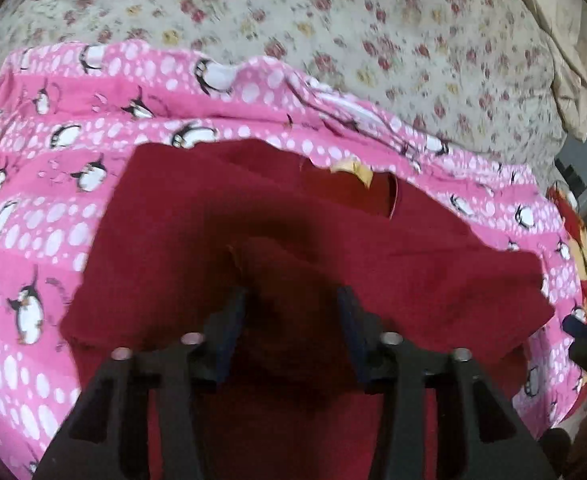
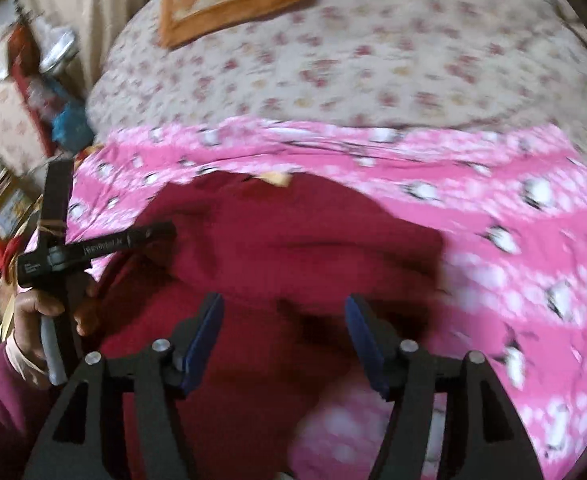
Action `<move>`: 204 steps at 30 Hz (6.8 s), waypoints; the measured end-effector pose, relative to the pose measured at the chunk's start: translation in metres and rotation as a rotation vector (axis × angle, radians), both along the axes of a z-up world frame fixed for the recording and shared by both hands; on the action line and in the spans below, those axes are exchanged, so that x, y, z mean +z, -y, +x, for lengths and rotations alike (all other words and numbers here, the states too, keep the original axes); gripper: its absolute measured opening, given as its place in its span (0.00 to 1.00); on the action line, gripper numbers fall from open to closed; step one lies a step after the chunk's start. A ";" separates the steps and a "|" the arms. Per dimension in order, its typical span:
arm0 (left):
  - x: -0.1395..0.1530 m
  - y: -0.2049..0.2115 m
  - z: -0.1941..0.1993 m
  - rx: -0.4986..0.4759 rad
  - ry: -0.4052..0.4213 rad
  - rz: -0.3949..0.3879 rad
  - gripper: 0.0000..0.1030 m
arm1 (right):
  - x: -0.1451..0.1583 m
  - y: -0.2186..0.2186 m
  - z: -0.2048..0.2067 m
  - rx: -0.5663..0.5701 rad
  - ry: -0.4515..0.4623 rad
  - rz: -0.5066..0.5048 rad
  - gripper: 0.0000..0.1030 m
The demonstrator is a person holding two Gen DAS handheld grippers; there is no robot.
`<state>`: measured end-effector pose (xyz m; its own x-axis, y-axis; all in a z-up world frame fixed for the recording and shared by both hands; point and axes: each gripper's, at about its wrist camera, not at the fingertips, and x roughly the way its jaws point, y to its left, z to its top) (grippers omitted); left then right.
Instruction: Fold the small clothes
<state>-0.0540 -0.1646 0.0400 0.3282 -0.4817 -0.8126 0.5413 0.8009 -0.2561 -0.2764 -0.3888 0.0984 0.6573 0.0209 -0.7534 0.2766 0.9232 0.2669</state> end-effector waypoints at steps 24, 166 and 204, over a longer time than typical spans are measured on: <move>0.025 -0.061 0.049 0.162 0.002 -0.096 0.00 | -0.054 0.077 0.086 -0.183 -0.110 0.116 0.51; -0.013 -0.159 -0.152 0.043 -0.192 -0.041 0.14 | -0.071 -0.083 -0.105 0.053 -0.184 0.283 0.85; -0.013 -0.197 -0.186 0.040 -0.243 -0.036 0.14 | -0.062 -0.063 -0.121 0.059 -0.205 0.342 0.88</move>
<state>-0.2401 0.0321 0.0274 0.1448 -0.5026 -0.8523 0.4280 0.8085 -0.4040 -0.3976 -0.3256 0.0360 0.4844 0.3262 -0.8118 0.3055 0.8064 0.5063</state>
